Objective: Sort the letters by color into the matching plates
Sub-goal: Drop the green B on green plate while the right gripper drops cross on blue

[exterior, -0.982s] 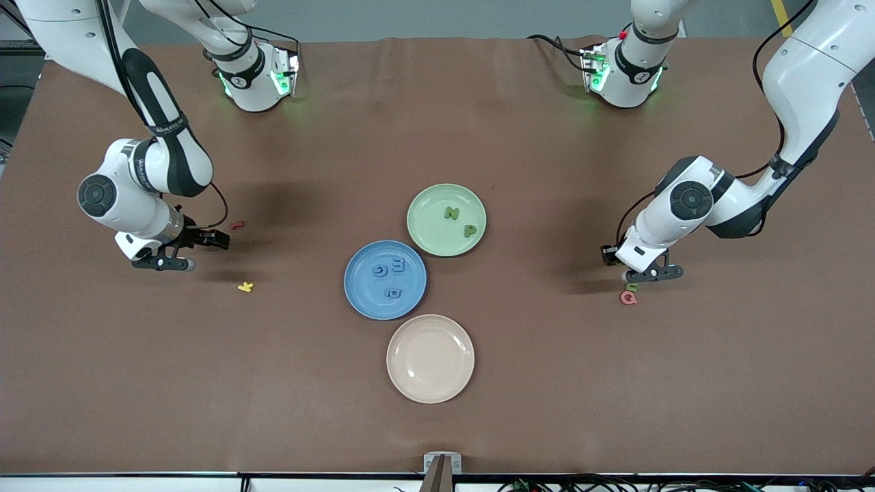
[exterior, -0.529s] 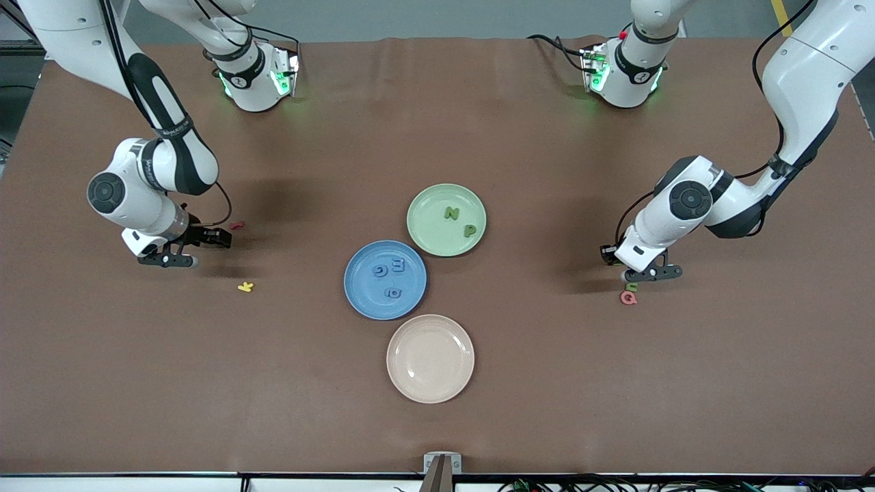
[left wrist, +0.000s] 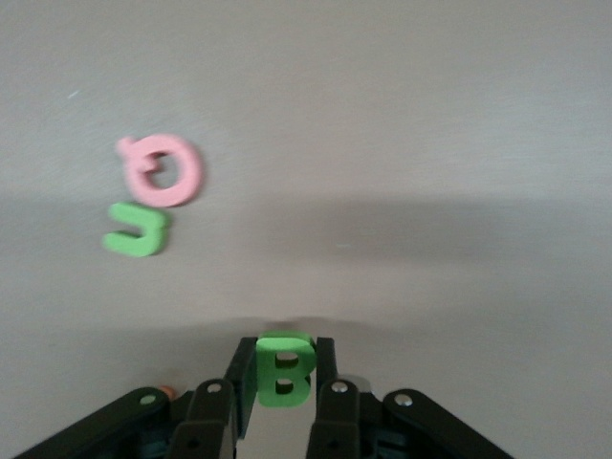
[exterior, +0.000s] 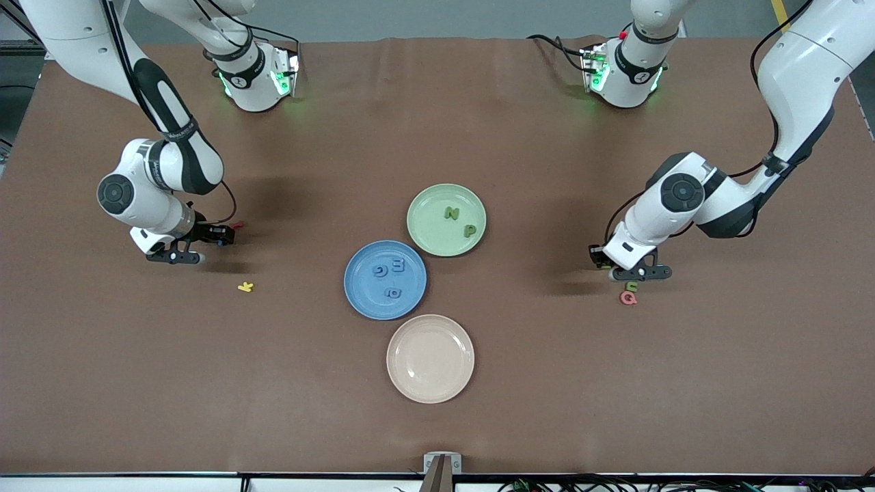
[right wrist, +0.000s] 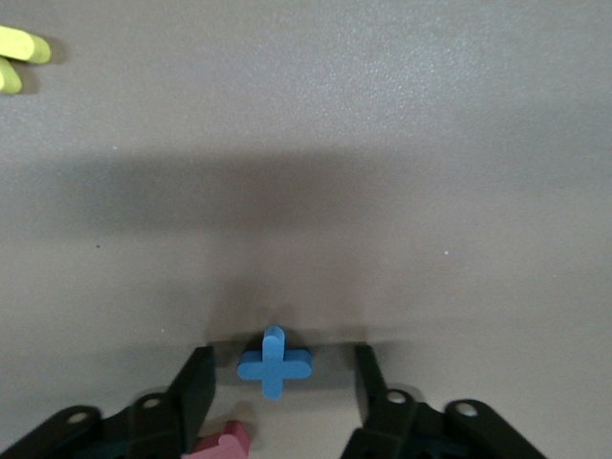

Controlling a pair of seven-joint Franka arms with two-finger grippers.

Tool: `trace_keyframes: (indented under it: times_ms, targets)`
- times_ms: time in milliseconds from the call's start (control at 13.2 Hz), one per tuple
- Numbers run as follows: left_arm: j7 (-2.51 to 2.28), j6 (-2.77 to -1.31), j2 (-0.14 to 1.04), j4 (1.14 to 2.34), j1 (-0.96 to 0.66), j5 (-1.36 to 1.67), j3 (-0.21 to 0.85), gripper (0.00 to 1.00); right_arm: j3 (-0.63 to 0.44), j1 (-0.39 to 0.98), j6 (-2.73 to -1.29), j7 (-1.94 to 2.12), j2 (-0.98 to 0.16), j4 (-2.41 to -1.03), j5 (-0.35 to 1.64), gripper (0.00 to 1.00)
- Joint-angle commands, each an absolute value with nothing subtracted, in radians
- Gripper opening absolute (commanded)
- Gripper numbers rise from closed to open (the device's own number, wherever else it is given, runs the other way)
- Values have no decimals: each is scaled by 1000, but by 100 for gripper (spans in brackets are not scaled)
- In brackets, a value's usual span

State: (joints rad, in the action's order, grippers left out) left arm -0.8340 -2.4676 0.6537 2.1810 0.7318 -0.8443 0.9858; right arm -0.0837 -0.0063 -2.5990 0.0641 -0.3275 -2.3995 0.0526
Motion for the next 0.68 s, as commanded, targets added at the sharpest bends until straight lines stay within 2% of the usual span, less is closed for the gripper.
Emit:
trace_keyframes:
  times_ms: [0, 453, 604]
  targets:
    - [-867, -2435, 634, 2158, 703, -865, 1020, 0, -67, -26, -2622, 61, -319, -2421, 41, 55]
    - [-1007, -2264, 635, 2030, 514, -775, 1086, 0, -66, -21, -2622, 54, -324, -2421, 41, 31]
    - [-1077, -2241, 637, 2000, 427, -764, 1085, 0, -66, -23, -2622, 52, -322, -2418, 41, 28]
